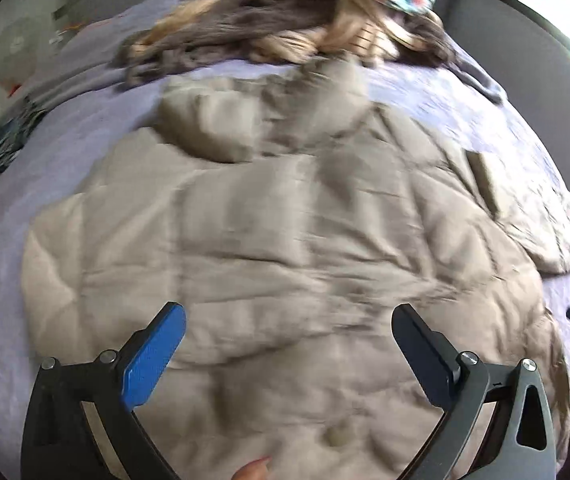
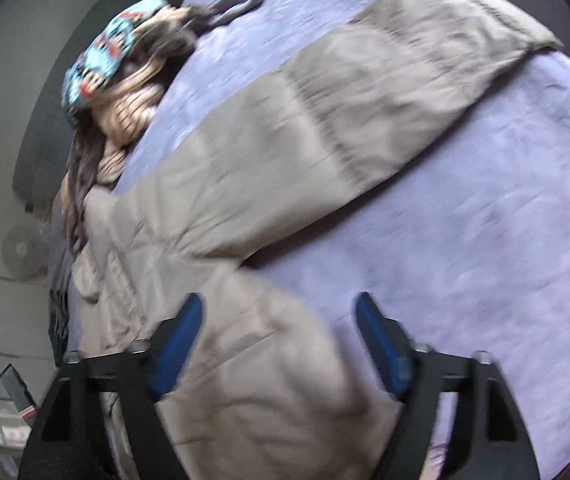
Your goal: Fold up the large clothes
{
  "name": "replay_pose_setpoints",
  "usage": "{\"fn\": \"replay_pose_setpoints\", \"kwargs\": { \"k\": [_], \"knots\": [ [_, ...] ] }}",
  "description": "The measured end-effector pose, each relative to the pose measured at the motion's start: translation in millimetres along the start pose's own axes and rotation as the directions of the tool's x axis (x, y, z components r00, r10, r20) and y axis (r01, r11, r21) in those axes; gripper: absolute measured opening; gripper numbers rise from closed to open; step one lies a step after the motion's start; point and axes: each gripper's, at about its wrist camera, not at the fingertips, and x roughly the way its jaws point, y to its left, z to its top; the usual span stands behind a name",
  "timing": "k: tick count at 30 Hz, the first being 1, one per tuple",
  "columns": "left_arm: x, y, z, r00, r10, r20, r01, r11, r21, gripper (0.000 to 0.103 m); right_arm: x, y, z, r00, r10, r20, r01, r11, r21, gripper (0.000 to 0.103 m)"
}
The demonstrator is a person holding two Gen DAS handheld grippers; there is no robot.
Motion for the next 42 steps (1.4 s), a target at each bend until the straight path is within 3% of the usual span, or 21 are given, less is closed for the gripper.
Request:
{"fn": "replay_pose_setpoints", "kwargs": {
  "k": [3,4,5,14,21,24,26,28,29,30,31,32,37,42],
  "knots": [
    [3.6,-24.0,-1.9,1.0,-0.004,-0.017,0.005,1.0,0.016,0.103,-7.0,-28.3,21.1,0.999,0.018,0.046,-0.021,0.998,0.067,0.087],
    [5.4,-31.8,-2.4,1.0,-0.008,-0.024,0.008,1.0,0.026,0.103,-8.7,-39.8,29.3,0.997,0.036,0.065,-0.043,0.994,0.104,0.099],
    [6.9,-39.9,-3.4,0.999,-0.011,-0.031,0.012,0.999,0.033,0.103,-8.5,-47.1,35.2,0.996,0.05,0.076,-0.06,0.99,0.131,0.102],
    [5.9,-81.3,-8.5,0.997,-0.038,-0.06,0.042,0.997,0.072,0.103,-1.9,-110.2,87.8,0.971,0.191,0.145,-0.23,0.915,0.332,0.103],
    [3.2,-84.1,-6.1,0.998,-0.034,-0.062,0.036,0.999,0.032,0.103,7.3,-140.9,121.1,0.89,0.353,0.29,-0.454,0.75,0.48,0.103],
    [-2.5,-81.2,-3.9,0.999,-0.023,-0.043,0.023,1.0,0.015,0.103,19.0,-148.6,131.4,0.838,0.442,0.32,-0.544,0.636,0.547,0.101],
    [-6.7,-79.3,-2.7,1.0,-0.009,-0.029,0.01,1.0,0.01,0.103,24.6,-150.4,134.6,0.822,0.463,0.332,-0.565,0.584,0.583,0.092],
    [-10.9,-76.0,-1.3,1.0,0.003,-0.016,-0.003,1.0,0.004,0.103,30.8,-150.9,136.5,0.841,0.45,0.3,-0.529,0.57,0.629,0.048],
    [-12.6,-74.0,-0.9,1.0,0.007,-0.012,-0.007,1.0,-0.002,0.103,34.6,-150.6,136.3,0.844,0.454,0.286,-0.519,0.559,0.646,0.038],
    [-14.3,-71.6,-0.7,1.0,0.012,-0.008,-0.012,1.0,-0.01,0.103,38.1,-147.4,136.4,0.834,0.472,0.288,-0.532,0.544,0.649,0.021],
    [-16.2,-68.1,-0.3,1.0,0.02,-0.004,-0.02,1.0,-0.018,0.103,38.8,-144.9,136.8,0.82,0.49,0.296,-0.551,0.534,0.641,0.013],
    [-17.8,-65.4,-0.2,1.0,0.031,0.002,-0.031,0.999,-0.024,0.103,36.8,-138.8,138.4,0.806,0.507,0.304,-0.572,0.54,0.618,0.01],
    [-24.1,-42.2,0.3,0.995,0.096,0.024,-0.095,0.995,-0.042,0.103,20.7,-85.1,155.7,0.789,0.554,0.266,-0.609,0.646,0.461,0.008],
    [-21.0,-4.8,0.0,0.992,0.126,0.019,-0.124,0.987,-0.099,0.103,10.5,21.7,167.1,0.806,0.577,0.135,-0.592,0.783,0.192,0.008]
  ]
}}
